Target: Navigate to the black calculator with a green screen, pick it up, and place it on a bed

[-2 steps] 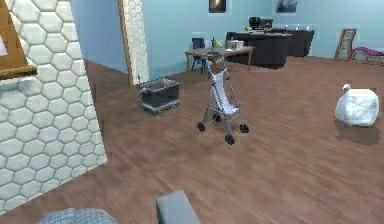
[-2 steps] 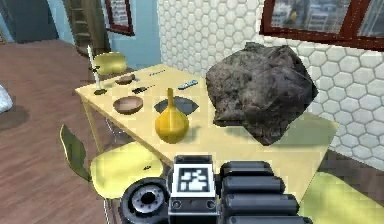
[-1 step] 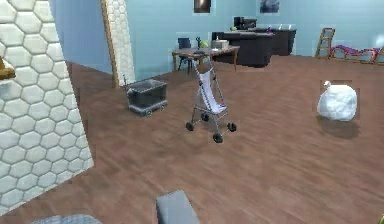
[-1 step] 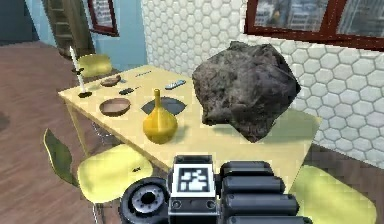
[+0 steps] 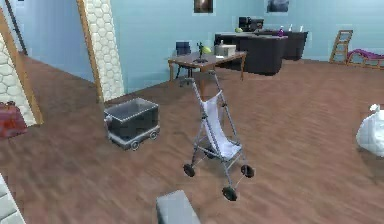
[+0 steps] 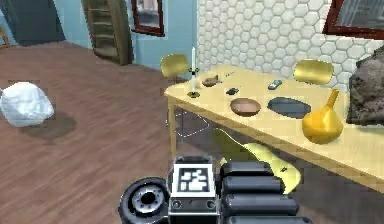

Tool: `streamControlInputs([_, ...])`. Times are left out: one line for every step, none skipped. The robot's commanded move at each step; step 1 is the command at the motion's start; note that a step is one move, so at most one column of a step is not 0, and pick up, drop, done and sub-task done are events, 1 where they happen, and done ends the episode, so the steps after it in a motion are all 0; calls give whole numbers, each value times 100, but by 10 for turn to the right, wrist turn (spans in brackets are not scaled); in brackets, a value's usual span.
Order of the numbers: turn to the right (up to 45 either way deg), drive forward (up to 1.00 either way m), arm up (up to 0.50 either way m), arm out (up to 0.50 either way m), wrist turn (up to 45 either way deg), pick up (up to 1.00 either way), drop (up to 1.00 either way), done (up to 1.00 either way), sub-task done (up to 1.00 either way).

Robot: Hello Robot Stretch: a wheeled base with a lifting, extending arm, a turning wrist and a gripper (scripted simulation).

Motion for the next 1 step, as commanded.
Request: streamControlInputs([360,0,0,0,0,0,0,0,0])
